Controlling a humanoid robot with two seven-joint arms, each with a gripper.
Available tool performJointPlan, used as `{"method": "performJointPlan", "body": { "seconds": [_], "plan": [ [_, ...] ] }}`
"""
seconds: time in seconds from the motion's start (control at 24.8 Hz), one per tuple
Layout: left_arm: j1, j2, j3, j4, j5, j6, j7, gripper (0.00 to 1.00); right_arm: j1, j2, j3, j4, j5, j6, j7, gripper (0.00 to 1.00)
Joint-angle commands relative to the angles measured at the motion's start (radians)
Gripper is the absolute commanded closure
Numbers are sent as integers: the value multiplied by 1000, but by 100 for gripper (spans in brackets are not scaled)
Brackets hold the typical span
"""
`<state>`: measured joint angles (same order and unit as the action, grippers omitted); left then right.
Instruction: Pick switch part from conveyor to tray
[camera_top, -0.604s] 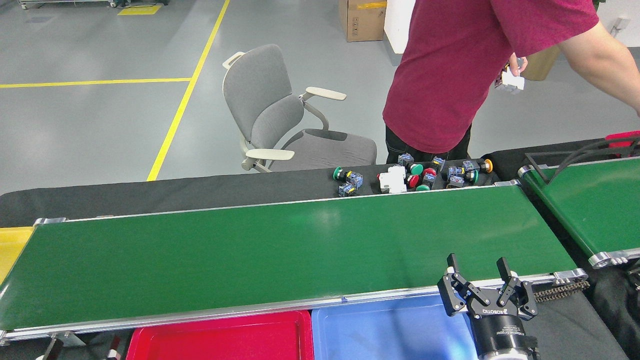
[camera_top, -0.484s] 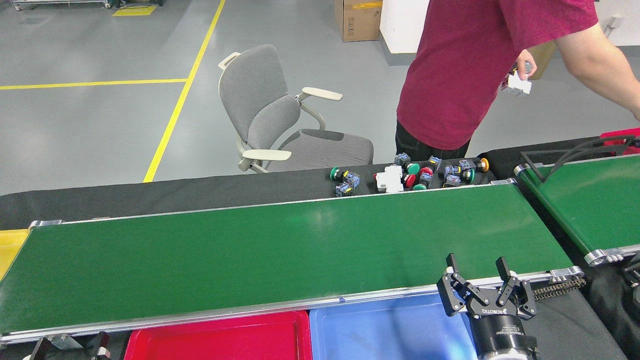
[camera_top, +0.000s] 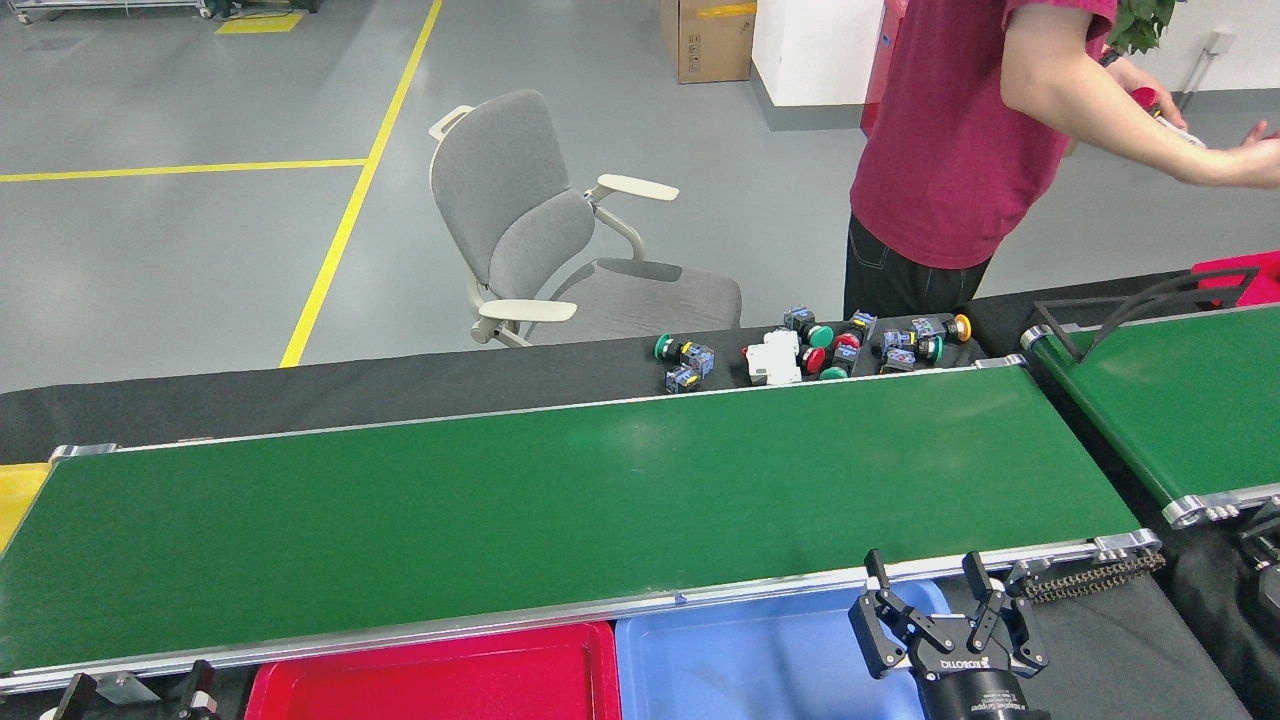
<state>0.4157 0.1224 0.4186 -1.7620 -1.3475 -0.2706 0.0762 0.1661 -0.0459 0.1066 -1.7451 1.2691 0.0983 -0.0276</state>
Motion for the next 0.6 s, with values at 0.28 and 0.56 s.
{"method": "performJointPlan", "body": {
  "seconds": [0.28,0.56],
  "plan": [
    [-15,-3,17,-10,-4,63,8,0,-7,-3,-1,-14,1,-3,-5,2],
    [-34,2,9,-8,-5,67,7,0,-7,-3,-1,-14,1,-3,-6,2]
  ]
}}
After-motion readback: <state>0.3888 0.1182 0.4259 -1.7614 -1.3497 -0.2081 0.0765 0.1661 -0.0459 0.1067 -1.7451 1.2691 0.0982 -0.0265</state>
